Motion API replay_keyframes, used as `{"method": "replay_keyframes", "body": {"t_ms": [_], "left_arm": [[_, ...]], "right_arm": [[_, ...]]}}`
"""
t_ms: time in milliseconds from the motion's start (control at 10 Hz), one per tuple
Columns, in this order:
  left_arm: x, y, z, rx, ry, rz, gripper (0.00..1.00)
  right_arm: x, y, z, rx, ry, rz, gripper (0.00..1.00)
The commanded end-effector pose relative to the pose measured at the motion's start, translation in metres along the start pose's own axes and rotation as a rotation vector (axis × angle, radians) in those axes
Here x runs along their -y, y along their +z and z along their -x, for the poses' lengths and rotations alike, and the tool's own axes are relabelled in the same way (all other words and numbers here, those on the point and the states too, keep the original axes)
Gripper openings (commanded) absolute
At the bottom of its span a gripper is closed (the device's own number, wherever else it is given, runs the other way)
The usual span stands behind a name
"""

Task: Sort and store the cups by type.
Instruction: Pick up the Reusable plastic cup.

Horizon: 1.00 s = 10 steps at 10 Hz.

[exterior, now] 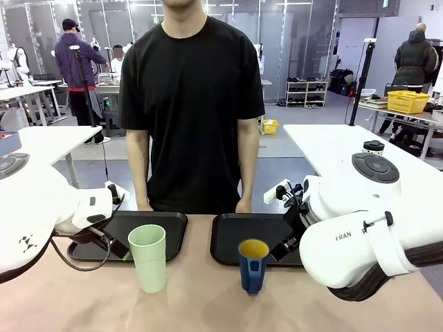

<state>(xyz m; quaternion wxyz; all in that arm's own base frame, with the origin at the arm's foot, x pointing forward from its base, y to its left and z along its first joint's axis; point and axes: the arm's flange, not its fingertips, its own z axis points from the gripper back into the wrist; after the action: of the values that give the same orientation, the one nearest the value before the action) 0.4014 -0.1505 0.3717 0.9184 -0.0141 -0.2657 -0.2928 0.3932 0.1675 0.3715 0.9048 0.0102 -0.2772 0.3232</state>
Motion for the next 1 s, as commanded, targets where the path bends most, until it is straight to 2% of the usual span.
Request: {"method": "replay_keyframes", "body": {"t_ms": [0, 500, 600, 900], "left_arm": [[0.0, 0.0, 0.0, 0.0, 0.001, 0.0, 1.0], [0.0, 0.0, 0.0, 0.0, 0.0, 0.0, 1.0], [-0.001, 0.011, 0.0, 0.008, -0.009, -0.001, 1.0], [0.009, 0.059, -0.007, 0.067, 0.048, -0.022, 1.0]], "right_arm": [[0.0, 0.0, 0.0, 0.0, -0.003, 0.0, 1.0], [0.0, 0.0, 0.0, 0.0, 0.0, 0.0, 1.0], [0.001, 0.01, -0.005, -0.039, -0.01, 0.055, 1.0], [-0.012, 0.07, -0.034, -0.042, -0.039, 0.148, 1.0]]}}
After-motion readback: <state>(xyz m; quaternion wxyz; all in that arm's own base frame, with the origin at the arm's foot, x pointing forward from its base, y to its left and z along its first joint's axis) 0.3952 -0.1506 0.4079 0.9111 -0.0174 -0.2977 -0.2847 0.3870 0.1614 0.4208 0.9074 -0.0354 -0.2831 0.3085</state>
